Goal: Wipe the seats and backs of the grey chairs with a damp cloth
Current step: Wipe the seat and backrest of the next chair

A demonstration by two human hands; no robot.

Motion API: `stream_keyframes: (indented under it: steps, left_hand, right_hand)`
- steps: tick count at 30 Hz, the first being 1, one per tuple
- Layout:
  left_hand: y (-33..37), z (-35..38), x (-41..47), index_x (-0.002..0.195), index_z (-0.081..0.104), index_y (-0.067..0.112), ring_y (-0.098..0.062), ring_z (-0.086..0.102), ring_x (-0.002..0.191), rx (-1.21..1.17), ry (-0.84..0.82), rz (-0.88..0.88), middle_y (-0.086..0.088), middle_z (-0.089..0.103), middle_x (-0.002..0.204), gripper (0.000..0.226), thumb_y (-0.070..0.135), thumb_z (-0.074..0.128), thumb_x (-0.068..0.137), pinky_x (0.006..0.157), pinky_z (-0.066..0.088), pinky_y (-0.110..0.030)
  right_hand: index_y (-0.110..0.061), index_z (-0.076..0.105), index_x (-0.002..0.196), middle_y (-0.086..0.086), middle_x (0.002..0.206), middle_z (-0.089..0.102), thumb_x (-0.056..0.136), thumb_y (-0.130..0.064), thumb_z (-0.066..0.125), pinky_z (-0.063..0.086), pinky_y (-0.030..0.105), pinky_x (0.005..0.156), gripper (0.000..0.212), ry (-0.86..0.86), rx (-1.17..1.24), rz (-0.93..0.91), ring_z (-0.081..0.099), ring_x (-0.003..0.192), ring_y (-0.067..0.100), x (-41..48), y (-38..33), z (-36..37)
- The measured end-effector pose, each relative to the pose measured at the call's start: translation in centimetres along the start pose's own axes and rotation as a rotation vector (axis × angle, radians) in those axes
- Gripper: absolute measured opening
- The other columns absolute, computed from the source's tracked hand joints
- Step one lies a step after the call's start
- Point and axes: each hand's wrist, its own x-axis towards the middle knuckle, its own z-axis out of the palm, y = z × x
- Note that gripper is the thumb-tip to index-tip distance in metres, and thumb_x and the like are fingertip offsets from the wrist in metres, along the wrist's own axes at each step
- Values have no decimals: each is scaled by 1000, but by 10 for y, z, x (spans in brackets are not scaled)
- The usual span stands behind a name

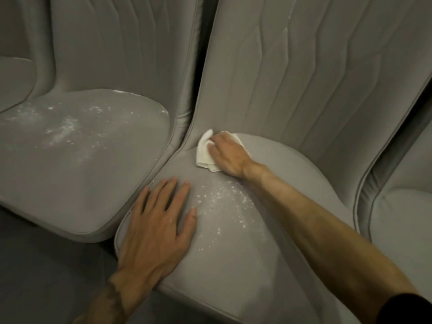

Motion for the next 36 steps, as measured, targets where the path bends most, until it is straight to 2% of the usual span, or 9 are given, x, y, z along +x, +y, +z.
stream_keyframes:
  steps: [4, 11, 16, 20, 23, 27, 29, 33, 36]
  left_hand:
    - [-1, -1, 0, 160, 42, 22, -24, 40, 152, -25, -15, 9, -6, 45, 163, 66, 54, 26, 106, 128, 27, -53]
    - [3, -5, -2, 161, 41, 22, -24, 38, 153, -22, -24, -13, -6, 44, 164, 67, 55, 23, 106, 129, 26, -51]
    - [1, -4, -2, 161, 41, 21, -25, 38, 153, -26, -29, -7, -7, 44, 164, 67, 54, 25, 105, 128, 26, -53]
    - [1, -6, -2, 162, 39, 22, -24, 36, 155, -38, -45, -1, -6, 41, 166, 69, 56, 24, 104, 129, 24, -52]
    - [2, -7, -2, 163, 38, 22, -24, 34, 156, -49, -43, 5, -6, 40, 166, 70, 57, 23, 104, 130, 22, -52]
    - [2, -5, -2, 160, 43, 19, -28, 39, 152, -38, 2, 4, -9, 45, 163, 67, 53, 26, 104, 127, 26, -54]
    - [1, -4, -1, 159, 44, 18, -29, 41, 150, -48, 28, 7, -10, 46, 161, 65, 52, 29, 105, 127, 27, -54]
    - [-1, -1, -2, 157, 46, 16, -30, 43, 148, -61, 72, 23, -12, 49, 159, 62, 46, 29, 106, 126, 28, -52]
    - [0, -3, -3, 157, 46, 16, -30, 44, 148, -128, 86, 15, -12, 49, 159, 62, 45, 25, 106, 128, 27, -50]
  right_hand:
    - [-13, 55, 135, 9, 139, 54, 112, -32, 35, 37, 37, 113, 37, -75, 53, -49, 52, 129, 24, -11, 23, -16]
    - [-14, 57, 104, 7, 110, 53, 110, -39, 41, 39, 37, 99, 30, 91, 69, 238, 57, 112, 31, -36, 95, -33]
    - [-11, 55, 134, 12, 137, 55, 111, -38, 38, 30, 35, 113, 39, 69, 30, 101, 49, 130, 29, -59, 49, -16]
    - [-18, 50, 135, 2, 136, 52, 111, -40, 36, 27, 23, 110, 36, -61, 74, -159, 47, 125, 16, -113, 21, 4]
    - [-18, 46, 139, 0, 151, 43, 111, -39, 37, 28, 29, 118, 36, -110, 56, -110, 43, 138, 17, -112, 41, -9]
    - [-12, 20, 163, 4, 173, 16, 112, -41, 30, 8, 29, 129, 59, -121, -61, 102, 16, 159, 20, -109, 46, -17]
    - [-10, 10, 165, 8, 173, 10, 112, -42, 24, 2, 31, 130, 64, -107, -103, 45, 12, 160, 22, -129, 21, -1]
    - [-16, 8, 166, 3, 174, 11, 106, -56, 6, 2, 30, 131, 72, -125, -54, -217, 11, 161, 17, -193, -45, 28]
    - [-23, 2, 166, -4, 175, 4, 110, -54, 18, -2, 24, 130, 66, -211, -11, -277, 2, 161, 8, -204, -55, 27]
